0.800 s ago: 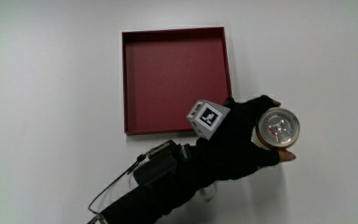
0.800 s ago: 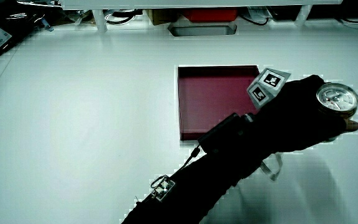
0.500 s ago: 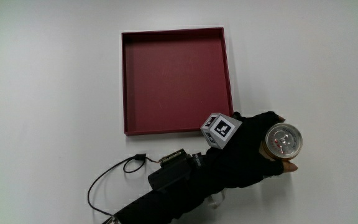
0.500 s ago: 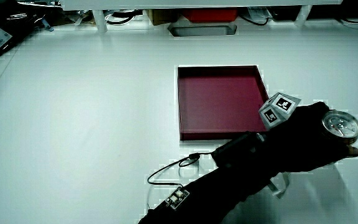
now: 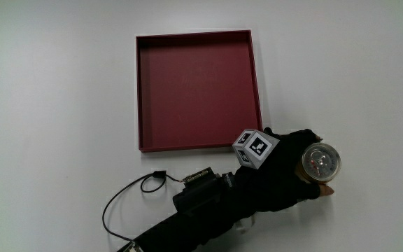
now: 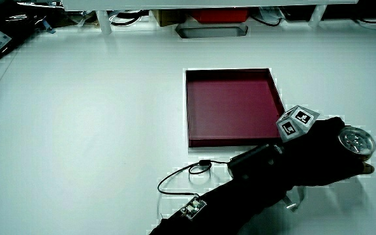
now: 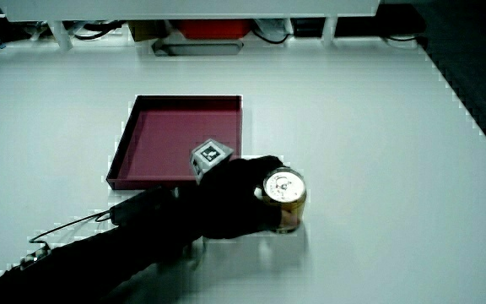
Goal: Place red bull on desk
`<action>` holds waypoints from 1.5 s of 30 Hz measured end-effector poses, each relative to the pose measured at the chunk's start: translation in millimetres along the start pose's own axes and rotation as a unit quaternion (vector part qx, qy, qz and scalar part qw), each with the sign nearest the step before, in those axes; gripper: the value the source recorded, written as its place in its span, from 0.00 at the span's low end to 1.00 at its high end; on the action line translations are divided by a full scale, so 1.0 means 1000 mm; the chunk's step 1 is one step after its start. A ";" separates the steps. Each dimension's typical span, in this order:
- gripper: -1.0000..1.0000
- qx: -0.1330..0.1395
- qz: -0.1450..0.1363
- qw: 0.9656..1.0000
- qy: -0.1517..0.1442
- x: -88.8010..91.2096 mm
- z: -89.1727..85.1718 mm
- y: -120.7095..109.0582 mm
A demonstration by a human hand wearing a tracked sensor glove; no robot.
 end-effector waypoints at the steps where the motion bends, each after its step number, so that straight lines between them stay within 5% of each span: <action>1: 0.50 -0.001 0.001 1.000 0.007 0.001 0.000 0.000; 9: 0.50 -0.003 -0.004 1.000 0.018 0.000 -0.002 -0.001; 24: 0.20 -0.012 0.006 1.000 0.012 0.001 -0.002 -0.003; 29: 0.10 -0.009 -0.025 1.000 0.001 0.003 0.004 -0.007; 35: 0.00 -0.054 -0.042 0.998 0.004 0.022 0.025 -0.014; 37: 0.00 -0.073 -0.064 0.995 -0.007 0.025 0.031 -0.015; 38: 0.00 -0.086 -0.076 0.992 -0.048 0.025 0.034 -0.017; 39: 0.00 -0.087 -0.089 0.991 -0.057 0.025 0.038 -0.018; 40: 0.00 -0.108 -0.078 0.986 -0.104 0.033 0.044 -0.024; 41: 0.00 -0.111 -0.056 0.988 -0.095 0.040 0.052 -0.030; 43: 0.00 -0.127 -0.049 0.979 -0.151 0.048 0.063 -0.039; 44: 0.00 -0.124 -0.046 0.984 -0.116 0.049 0.071 -0.041; 45: 0.00 -0.131 -0.040 0.983 -0.126 0.053 0.077 -0.045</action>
